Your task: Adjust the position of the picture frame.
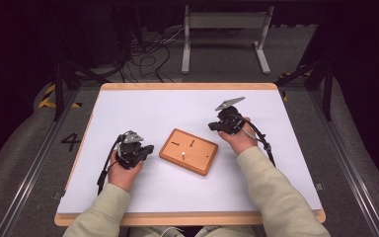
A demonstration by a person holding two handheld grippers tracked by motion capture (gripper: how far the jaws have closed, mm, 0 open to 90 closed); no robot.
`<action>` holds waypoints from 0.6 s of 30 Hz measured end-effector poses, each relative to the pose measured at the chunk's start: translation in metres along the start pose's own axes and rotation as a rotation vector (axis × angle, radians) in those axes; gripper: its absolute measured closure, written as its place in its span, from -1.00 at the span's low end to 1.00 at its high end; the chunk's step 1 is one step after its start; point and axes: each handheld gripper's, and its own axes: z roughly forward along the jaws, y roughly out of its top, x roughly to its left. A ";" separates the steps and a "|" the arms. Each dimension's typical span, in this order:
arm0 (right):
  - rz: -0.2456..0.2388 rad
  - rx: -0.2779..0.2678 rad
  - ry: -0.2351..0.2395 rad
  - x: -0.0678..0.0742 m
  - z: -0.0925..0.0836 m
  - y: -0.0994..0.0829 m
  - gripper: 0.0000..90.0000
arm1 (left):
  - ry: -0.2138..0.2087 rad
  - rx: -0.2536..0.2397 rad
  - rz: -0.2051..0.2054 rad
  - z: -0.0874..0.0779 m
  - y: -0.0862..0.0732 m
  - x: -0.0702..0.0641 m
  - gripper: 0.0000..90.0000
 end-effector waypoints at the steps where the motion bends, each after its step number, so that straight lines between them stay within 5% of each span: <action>1: -0.002 -0.008 0.001 0.000 -0.005 -0.004 1.00 | -0.004 0.012 -0.002 0.004 0.001 -0.001 0.99; 2: 0.001 -0.017 0.005 -0.001 -0.015 -0.012 1.00 | -0.021 0.047 -0.001 0.012 0.003 -0.001 0.99; 9: 0.042 -0.048 0.019 -0.005 -0.037 -0.040 1.00 | -0.061 0.070 -0.006 0.017 0.006 0.000 1.00; 12: 0.071 -0.076 0.030 -0.006 -0.046 -0.054 1.00 | -0.132 0.085 -0.002 0.017 0.006 0.001 1.00; 18: 0.132 -0.127 0.041 -0.009 -0.060 -0.078 1.00 | -0.186 0.118 0.091 0.013 0.007 -0.022 1.00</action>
